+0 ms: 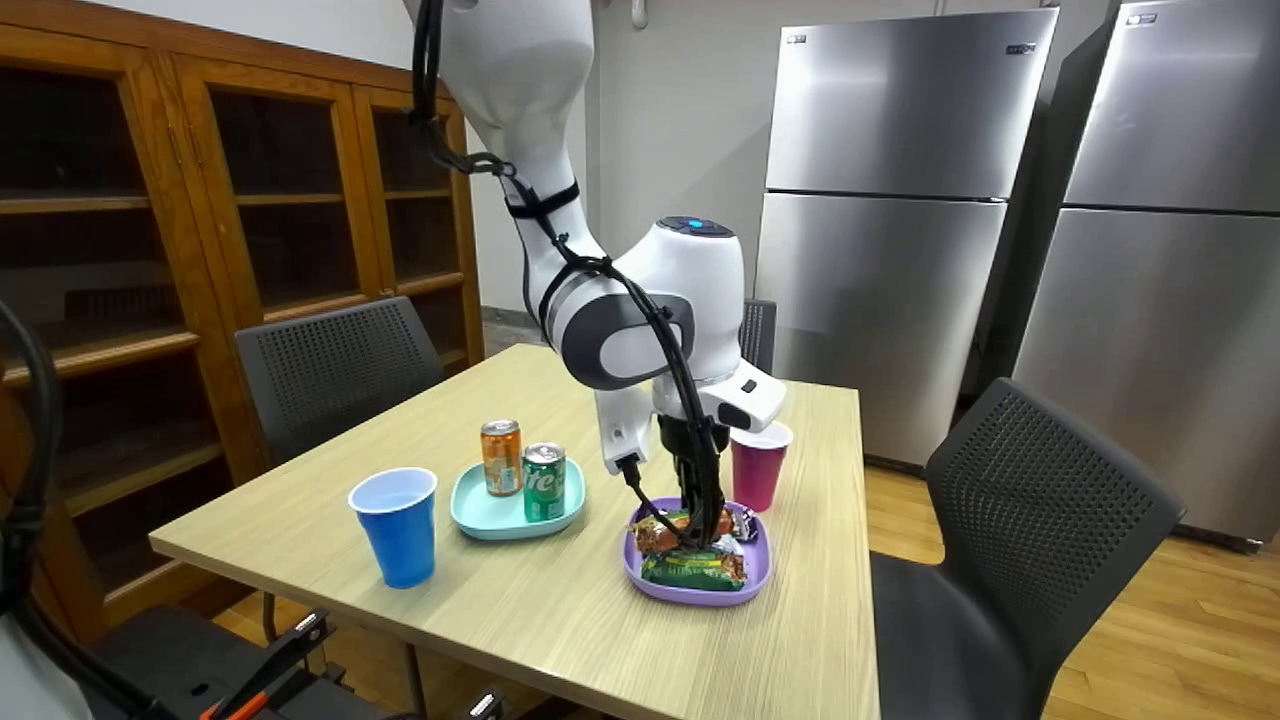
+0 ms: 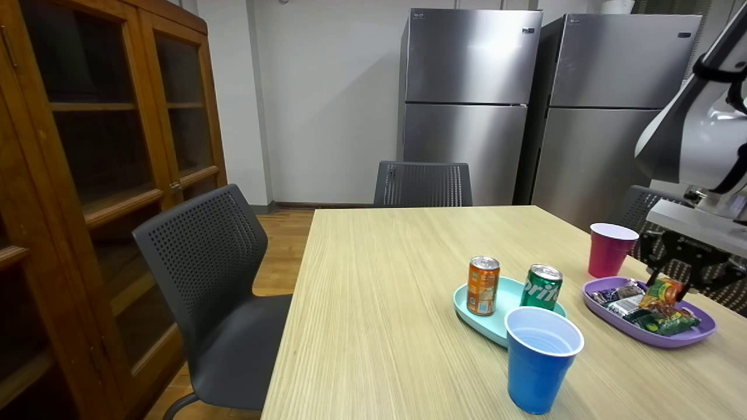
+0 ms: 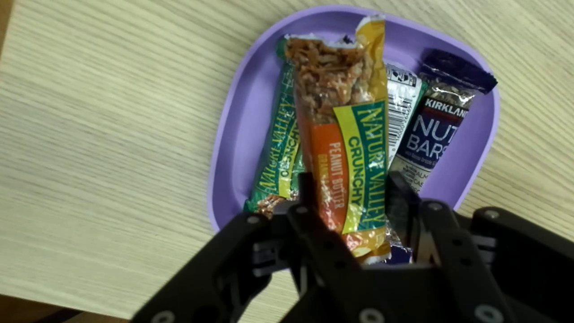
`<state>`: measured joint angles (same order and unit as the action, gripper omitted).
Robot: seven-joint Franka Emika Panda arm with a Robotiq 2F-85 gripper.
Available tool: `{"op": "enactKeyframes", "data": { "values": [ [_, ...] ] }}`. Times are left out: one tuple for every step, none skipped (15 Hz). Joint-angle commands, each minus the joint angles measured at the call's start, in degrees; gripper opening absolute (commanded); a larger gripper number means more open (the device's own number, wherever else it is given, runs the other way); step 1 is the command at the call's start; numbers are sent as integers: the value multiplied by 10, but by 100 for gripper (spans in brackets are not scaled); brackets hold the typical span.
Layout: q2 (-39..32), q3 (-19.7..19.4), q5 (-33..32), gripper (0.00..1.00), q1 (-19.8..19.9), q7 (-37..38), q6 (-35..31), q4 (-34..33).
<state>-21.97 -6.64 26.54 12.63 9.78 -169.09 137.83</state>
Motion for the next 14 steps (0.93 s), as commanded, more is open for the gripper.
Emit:
{"op": "enactKeyframes", "data": {
  "values": [
    [-14,8,20,17,7,8,-1,-18],
    [-18,9,23,17,7,8,-1,-21],
    [-22,10,27,17,8,8,-1,-25],
    [-25,12,31,17,9,5,-1,-28],
    [-27,12,33,22,8,6,0,-31],
    [-30,13,36,67,8,6,0,-33],
    [-32,14,39,68,8,5,0,-35],
    [-30,12,38,73,6,6,6,-36],
    [-25,8,34,81,0,7,3,-34],
    [-19,7,31,88,-4,7,1,-32],
    [-9,6,29,96,-9,6,-2,-29],
    [-1,5,26,99,-14,5,-4,-26],
    [14,1,18,100,-24,4,0,-19],
    [25,-2,10,100,-33,4,-2,-13]
  ]
}}
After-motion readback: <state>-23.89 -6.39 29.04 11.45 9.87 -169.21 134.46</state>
